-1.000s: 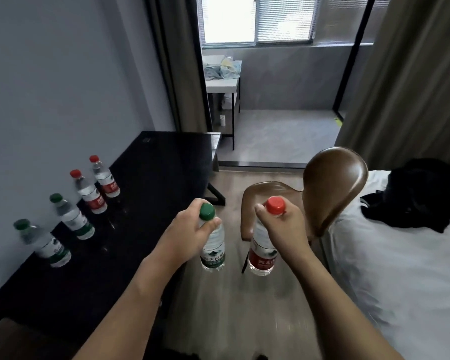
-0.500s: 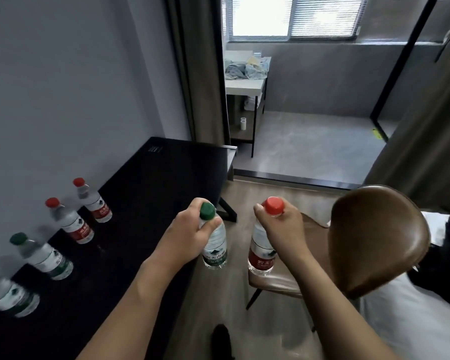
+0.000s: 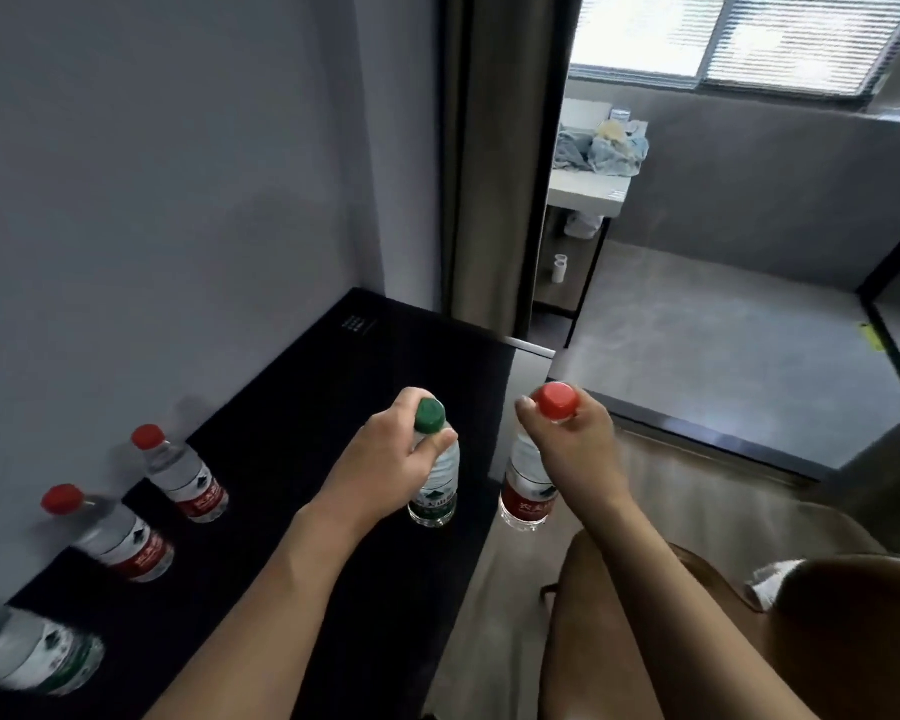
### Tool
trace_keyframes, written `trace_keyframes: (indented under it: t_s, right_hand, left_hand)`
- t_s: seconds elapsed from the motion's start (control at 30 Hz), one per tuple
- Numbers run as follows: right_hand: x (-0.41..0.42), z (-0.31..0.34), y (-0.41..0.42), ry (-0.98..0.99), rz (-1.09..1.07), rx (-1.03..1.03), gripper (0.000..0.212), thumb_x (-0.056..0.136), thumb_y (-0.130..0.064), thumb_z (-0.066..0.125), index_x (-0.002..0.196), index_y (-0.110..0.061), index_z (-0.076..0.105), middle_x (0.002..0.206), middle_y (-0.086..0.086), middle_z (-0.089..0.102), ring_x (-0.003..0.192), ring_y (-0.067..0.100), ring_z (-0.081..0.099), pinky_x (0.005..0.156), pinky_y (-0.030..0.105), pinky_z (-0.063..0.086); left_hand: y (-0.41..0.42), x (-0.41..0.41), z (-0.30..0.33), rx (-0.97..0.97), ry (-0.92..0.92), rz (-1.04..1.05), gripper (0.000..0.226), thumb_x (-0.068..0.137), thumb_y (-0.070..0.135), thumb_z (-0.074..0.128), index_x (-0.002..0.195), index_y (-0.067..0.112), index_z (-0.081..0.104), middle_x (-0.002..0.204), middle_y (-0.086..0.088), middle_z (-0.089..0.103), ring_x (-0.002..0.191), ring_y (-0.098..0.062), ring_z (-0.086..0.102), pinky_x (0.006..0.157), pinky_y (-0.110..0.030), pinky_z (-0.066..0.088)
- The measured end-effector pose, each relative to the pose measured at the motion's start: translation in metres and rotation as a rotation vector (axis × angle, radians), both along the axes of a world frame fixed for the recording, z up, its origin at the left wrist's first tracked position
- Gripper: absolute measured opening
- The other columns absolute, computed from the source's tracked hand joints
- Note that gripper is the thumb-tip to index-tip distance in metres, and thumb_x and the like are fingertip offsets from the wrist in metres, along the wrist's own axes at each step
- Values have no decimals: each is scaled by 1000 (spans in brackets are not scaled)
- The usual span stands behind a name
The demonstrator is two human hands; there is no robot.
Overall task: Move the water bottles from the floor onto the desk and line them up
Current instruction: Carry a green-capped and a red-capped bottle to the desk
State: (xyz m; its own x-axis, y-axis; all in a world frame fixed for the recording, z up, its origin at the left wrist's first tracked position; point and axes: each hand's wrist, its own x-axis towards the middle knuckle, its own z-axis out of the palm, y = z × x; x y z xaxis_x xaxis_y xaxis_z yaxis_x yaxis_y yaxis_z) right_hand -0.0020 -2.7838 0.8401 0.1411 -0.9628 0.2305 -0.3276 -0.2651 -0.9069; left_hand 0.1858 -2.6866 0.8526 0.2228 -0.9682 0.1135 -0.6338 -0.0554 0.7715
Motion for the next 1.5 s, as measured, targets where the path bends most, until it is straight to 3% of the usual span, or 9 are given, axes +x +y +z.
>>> trace_keyframes:
  t_s: [0.13, 0.23, 0.37, 0.5, 0.67, 0.93, 1.03, 1.23, 1.5]
  right_hand:
    - [52, 2, -40, -47, 101, 5, 22, 84, -30, 72, 70, -17, 61, 63, -6, 60, 57, 2, 53, 56, 13, 43]
    - [87, 2, -62, -56, 174, 30, 21, 84, -30, 71, 73, -14, 61, 68, 1, 63, 62, 14, 59, 62, 23, 47]
    - [133, -2, -86, -48, 264, 20, 20, 84, -26, 72, 74, -13, 61, 69, 1, 63, 61, 11, 58, 58, 17, 46]
    - [175, -8, -115, -35, 388, 43, 18, 83, -27, 72, 72, -18, 61, 68, -3, 64, 60, 5, 59, 55, 12, 45]
    - [218, -20, -156, -68, 559, 98, 17, 82, -29, 72, 72, -21, 61, 68, -3, 65, 57, 0, 58, 54, 10, 46]
    - [288, -36, -215, 17, 872, 169, 14, 82, -38, 70, 74, -30, 62, 68, -11, 65, 62, 0, 63, 57, 14, 46]
    - [316, -38, -216, 28, 954, 177, 13, 82, -36, 70, 75, -29, 62, 70, -12, 66, 65, 0, 64, 63, 21, 45]
    - [364, -49, -192, 47, 1173, 229, 9, 82, -37, 70, 80, -33, 63, 76, -11, 68, 71, 0, 67, 69, 24, 48]
    - [424, -87, -168, 124, 1293, 286, 8, 81, -36, 72, 84, -34, 65, 82, -14, 69, 78, -1, 66, 72, 24, 48]
  left_hand:
    - [-26, 39, 2, 0, -24, 68, 15, 94, 39, 62, 105, 33, 53, 89, 13, 65, 83, 2, 62, 70, -19, 53]
    - [-36, 67, 2, 3, -51, 130, 16, 94, 41, 61, 105, 34, 52, 88, 12, 65, 81, 1, 62, 66, -17, 53]
    - [-45, 98, -4, 19, -64, 221, 15, 94, 42, 61, 104, 36, 51, 84, 14, 64, 82, 5, 60, 60, -11, 47]
    - [-58, 122, -13, 53, -66, 350, 18, 93, 45, 60, 105, 36, 50, 85, 14, 63, 81, 6, 58, 61, -16, 44]
    - [-82, 140, -25, 84, -36, 489, 17, 92, 46, 59, 104, 38, 49, 87, 12, 65, 80, 1, 61, 68, -25, 53]
    - [-117, 157, -37, 116, -38, 785, 17, 93, 43, 59, 102, 40, 46, 86, 18, 63, 87, 13, 57, 62, -6, 40]
    - [-114, 161, -37, 96, -40, 873, 19, 94, 40, 60, 106, 36, 46, 89, 18, 62, 89, 16, 55, 67, -2, 40]
    - [-91, 174, -42, 115, -28, 998, 21, 94, 40, 60, 107, 38, 43, 84, 20, 59, 88, 12, 57, 63, -7, 40]
    - [-71, 208, -80, 114, 29, 1096, 21, 95, 38, 57, 110, 37, 43, 86, 17, 59, 88, 9, 58, 67, -13, 43]
